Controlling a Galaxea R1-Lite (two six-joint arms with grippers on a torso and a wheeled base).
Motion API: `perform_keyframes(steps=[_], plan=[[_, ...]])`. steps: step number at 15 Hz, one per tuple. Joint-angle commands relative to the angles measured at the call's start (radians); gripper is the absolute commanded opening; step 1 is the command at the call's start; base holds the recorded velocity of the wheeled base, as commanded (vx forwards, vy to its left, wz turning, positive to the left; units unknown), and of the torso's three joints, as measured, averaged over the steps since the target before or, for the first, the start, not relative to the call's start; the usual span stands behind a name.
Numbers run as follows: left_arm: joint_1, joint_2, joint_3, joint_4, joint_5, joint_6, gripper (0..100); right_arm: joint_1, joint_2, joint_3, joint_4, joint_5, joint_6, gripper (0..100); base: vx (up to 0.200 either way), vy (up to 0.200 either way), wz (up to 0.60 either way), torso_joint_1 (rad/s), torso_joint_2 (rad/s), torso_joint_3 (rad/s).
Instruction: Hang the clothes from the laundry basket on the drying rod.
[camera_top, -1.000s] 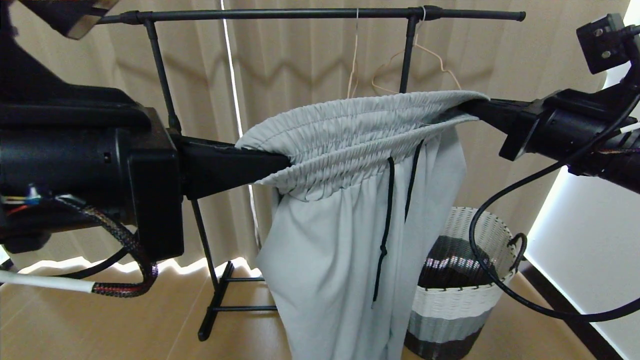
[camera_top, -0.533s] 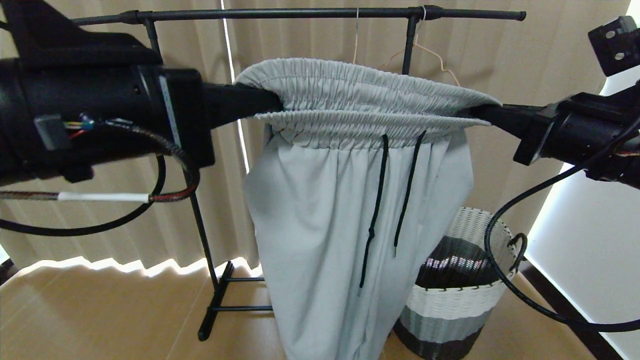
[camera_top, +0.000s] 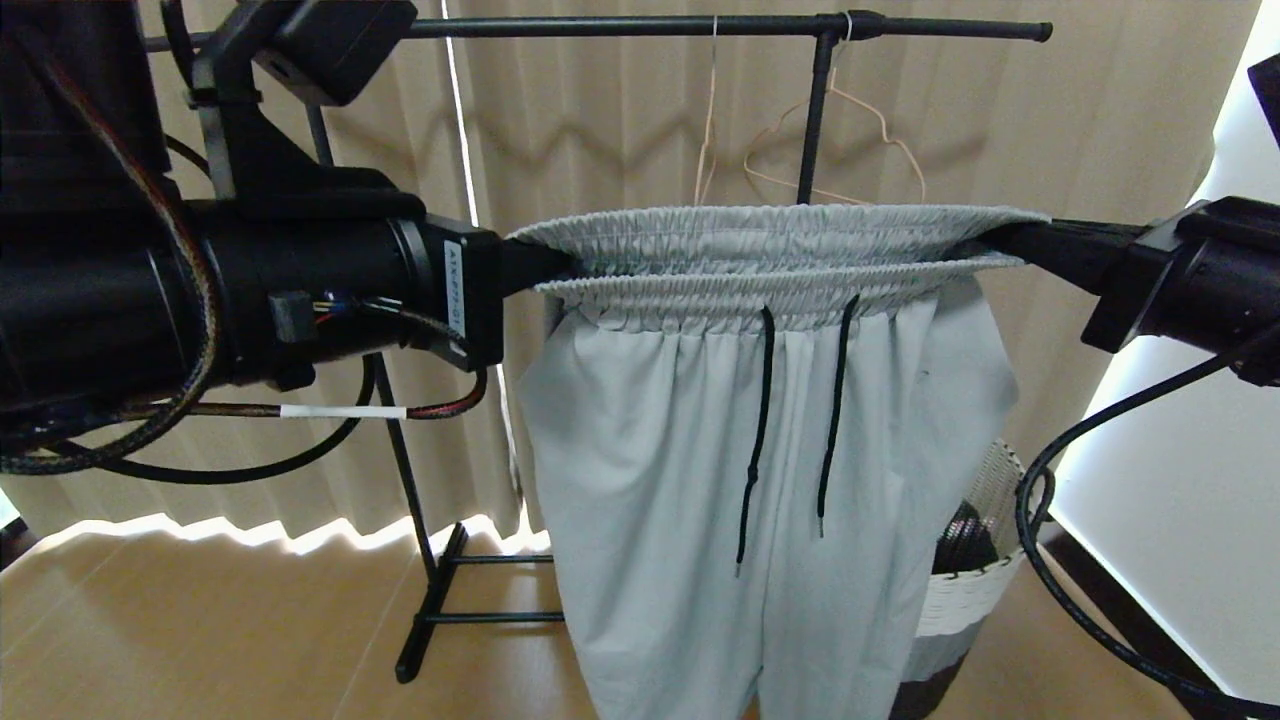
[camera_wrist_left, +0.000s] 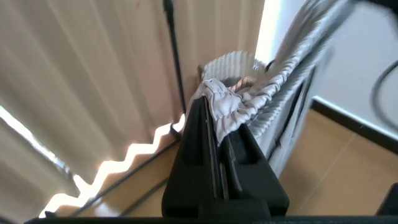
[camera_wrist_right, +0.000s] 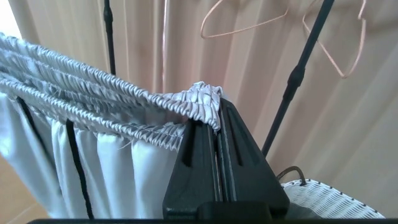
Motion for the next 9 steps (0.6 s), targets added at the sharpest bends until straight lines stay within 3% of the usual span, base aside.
perform_keyframes(steps=[1, 9], plan=[[0.000, 0.001, 0.021, 0.001, 0.004, 0.000, 0, 0.002, -0.003, 0.006, 0.002, 0.001, 0.000, 0, 0.000, 0.000, 0.00, 0.000, 0.00, 0.000], [-0.005, -0.011, 0.038, 0.001, 0.005, 0.000, 0, 0.013, 0.011, 0.023, -0.012, 0.001, 0.002, 0, 0.000, 0.000, 0.00, 0.000, 0.00, 0.000]])
